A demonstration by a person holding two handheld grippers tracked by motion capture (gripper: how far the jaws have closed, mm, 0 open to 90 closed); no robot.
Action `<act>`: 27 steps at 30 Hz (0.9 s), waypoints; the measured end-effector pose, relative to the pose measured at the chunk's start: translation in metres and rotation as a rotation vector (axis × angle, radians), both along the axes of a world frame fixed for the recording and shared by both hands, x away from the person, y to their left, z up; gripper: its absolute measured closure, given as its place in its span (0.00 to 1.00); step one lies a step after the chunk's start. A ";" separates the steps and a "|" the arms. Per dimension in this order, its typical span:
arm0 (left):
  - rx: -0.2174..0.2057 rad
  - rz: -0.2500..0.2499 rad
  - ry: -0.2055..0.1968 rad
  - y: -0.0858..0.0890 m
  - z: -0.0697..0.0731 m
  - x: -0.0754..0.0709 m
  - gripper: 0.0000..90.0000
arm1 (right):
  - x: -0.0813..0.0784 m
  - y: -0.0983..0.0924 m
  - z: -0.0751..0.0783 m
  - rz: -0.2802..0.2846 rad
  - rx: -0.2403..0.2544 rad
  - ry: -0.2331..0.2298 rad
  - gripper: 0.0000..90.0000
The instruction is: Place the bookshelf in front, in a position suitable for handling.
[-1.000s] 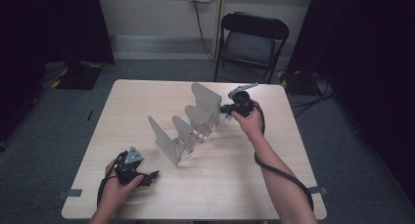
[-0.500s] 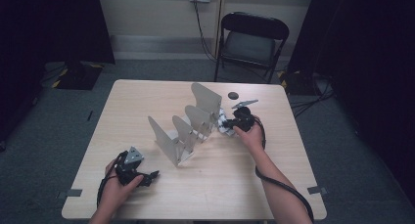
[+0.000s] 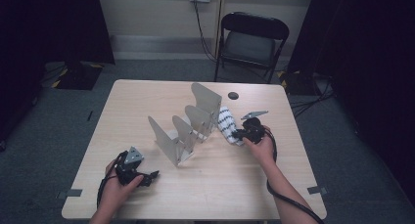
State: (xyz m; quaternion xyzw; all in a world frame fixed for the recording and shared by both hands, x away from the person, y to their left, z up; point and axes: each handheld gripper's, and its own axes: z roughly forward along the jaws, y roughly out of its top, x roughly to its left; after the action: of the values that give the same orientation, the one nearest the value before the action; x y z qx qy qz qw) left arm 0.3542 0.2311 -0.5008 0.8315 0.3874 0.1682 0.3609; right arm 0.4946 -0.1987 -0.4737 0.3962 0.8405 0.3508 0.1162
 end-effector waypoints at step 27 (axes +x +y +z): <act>-0.005 0.006 0.005 0.000 0.000 -0.001 0.10 | 0.001 0.028 -0.004 -0.087 -0.118 -0.079 0.63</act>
State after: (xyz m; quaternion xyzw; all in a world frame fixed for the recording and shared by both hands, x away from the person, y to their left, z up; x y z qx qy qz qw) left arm 0.3533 0.2308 -0.5009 0.8298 0.3913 0.1661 0.3615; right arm 0.4954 -0.1712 -0.4781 0.4107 0.8364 0.3108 0.1875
